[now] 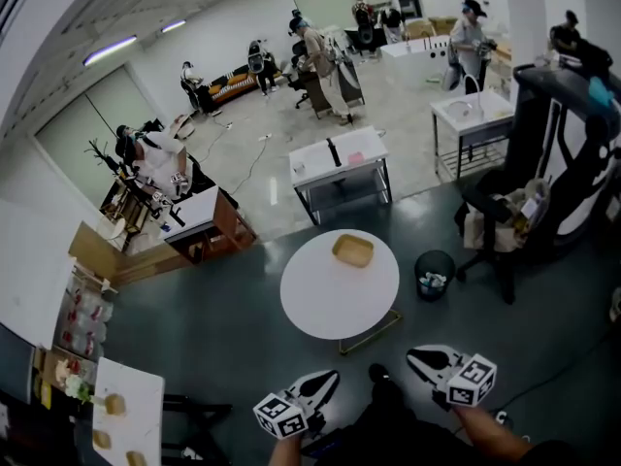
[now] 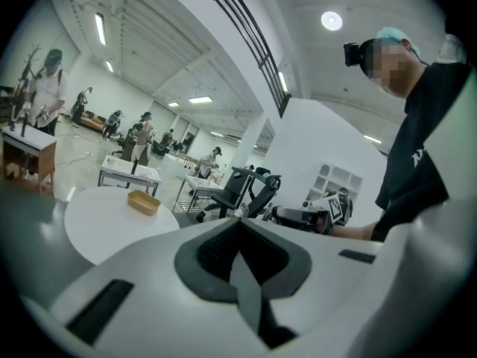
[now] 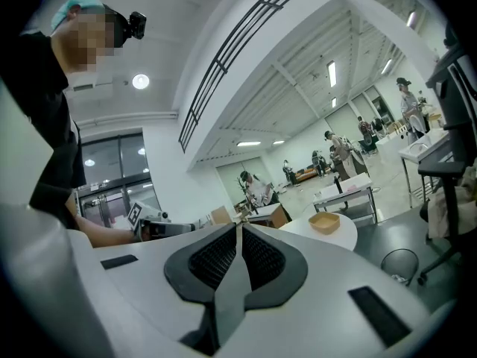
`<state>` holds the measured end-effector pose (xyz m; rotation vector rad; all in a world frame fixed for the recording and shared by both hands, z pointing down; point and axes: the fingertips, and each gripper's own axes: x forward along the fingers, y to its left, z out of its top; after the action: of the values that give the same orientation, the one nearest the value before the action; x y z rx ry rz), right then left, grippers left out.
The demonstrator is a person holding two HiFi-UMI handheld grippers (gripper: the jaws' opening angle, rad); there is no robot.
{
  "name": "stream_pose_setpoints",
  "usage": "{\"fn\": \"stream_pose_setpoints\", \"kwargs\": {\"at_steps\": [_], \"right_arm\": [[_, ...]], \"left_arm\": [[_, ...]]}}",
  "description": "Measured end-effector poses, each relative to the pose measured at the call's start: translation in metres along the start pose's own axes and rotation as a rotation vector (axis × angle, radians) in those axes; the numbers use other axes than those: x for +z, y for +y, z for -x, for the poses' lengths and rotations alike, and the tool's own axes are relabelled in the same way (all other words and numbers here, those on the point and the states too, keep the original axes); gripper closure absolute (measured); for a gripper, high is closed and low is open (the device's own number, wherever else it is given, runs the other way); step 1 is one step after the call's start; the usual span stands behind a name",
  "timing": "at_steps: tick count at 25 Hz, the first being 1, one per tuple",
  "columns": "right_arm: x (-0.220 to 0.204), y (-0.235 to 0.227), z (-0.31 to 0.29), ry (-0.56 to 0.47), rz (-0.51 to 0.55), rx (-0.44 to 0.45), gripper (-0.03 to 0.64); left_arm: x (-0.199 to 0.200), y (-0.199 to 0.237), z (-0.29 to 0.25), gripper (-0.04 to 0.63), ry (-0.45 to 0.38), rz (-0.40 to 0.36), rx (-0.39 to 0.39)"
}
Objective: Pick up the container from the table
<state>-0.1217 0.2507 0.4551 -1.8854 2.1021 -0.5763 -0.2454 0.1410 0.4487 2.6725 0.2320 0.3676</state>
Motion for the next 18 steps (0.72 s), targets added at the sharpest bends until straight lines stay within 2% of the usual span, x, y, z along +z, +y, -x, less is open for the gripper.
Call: {"fn": "stream_pose_setpoints", "kwargs": {"at_steps": [7, 9, 12, 14, 18], "right_arm": [[0.011, -0.033, -0.013, 0.027, -0.003, -0.033, 0.569], [0.015, -0.041, -0.023, 0.035, 0.004, -0.039, 0.569], [0.031, -0.056, -0.046, 0.039, 0.030, -0.029, 0.569], [0.044, -0.066, -0.062, 0.043, 0.043, -0.014, 0.569], [0.071, -0.081, -0.093, 0.045, 0.072, 0.008, 0.569]], "left_arm": [[0.018, 0.024, -0.035, 0.592, 0.000, -0.018, -0.045], [0.024, 0.043, -0.035, 0.592, 0.009, -0.015, -0.028], [0.045, 0.077, -0.039, 0.592, -0.028, 0.002, -0.004], [0.057, 0.095, -0.048, 0.592, -0.050, 0.001, -0.005], [0.078, 0.120, -0.069, 0.592, -0.037, 0.008, -0.025]]}}
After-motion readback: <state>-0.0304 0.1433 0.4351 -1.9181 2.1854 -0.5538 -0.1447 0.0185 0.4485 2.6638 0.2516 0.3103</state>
